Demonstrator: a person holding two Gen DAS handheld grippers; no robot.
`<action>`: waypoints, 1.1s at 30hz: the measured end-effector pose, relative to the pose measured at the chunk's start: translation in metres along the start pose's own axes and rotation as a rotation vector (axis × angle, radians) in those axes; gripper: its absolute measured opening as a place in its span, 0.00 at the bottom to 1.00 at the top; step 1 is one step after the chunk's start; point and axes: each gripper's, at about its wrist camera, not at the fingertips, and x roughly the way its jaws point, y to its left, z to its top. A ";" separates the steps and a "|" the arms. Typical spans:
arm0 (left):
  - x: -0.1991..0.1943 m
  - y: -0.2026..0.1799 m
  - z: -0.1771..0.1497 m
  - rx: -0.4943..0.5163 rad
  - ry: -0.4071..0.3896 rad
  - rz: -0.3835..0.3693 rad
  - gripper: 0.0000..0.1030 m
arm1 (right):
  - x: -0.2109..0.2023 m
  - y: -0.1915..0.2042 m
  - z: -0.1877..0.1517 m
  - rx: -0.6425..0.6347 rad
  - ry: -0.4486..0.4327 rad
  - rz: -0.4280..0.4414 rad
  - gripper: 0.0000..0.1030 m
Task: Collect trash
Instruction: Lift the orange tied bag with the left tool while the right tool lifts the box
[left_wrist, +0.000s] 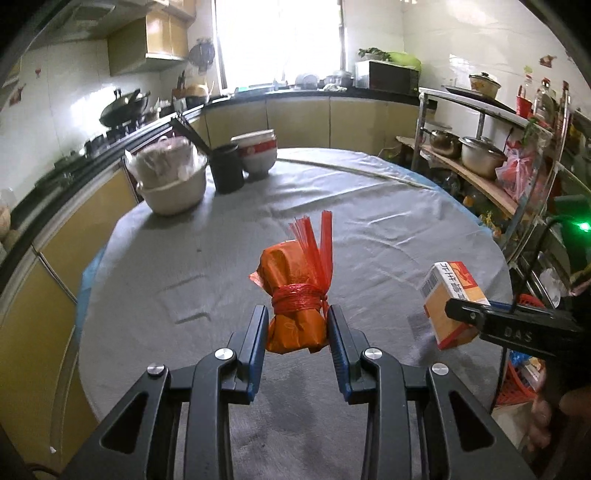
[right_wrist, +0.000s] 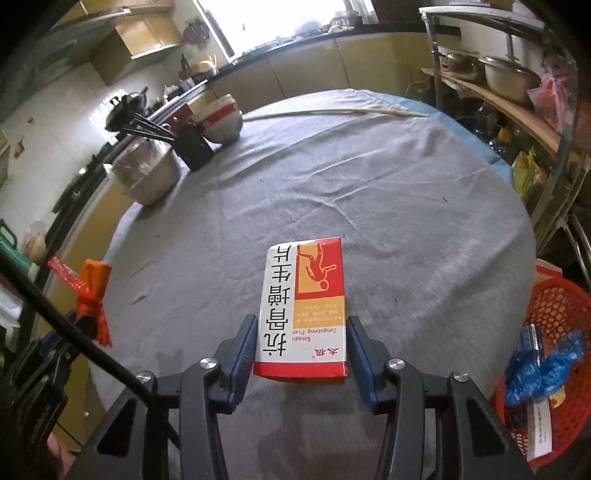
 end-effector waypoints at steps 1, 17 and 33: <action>-0.004 -0.002 0.001 0.003 -0.007 0.001 0.33 | -0.006 -0.001 -0.001 -0.002 -0.012 0.005 0.49; -0.042 -0.037 -0.004 0.061 -0.068 0.039 0.33 | -0.060 -0.019 -0.025 0.020 -0.094 0.069 0.49; -0.061 -0.059 -0.018 0.101 -0.082 0.052 0.33 | -0.073 -0.034 -0.049 0.045 -0.093 0.089 0.49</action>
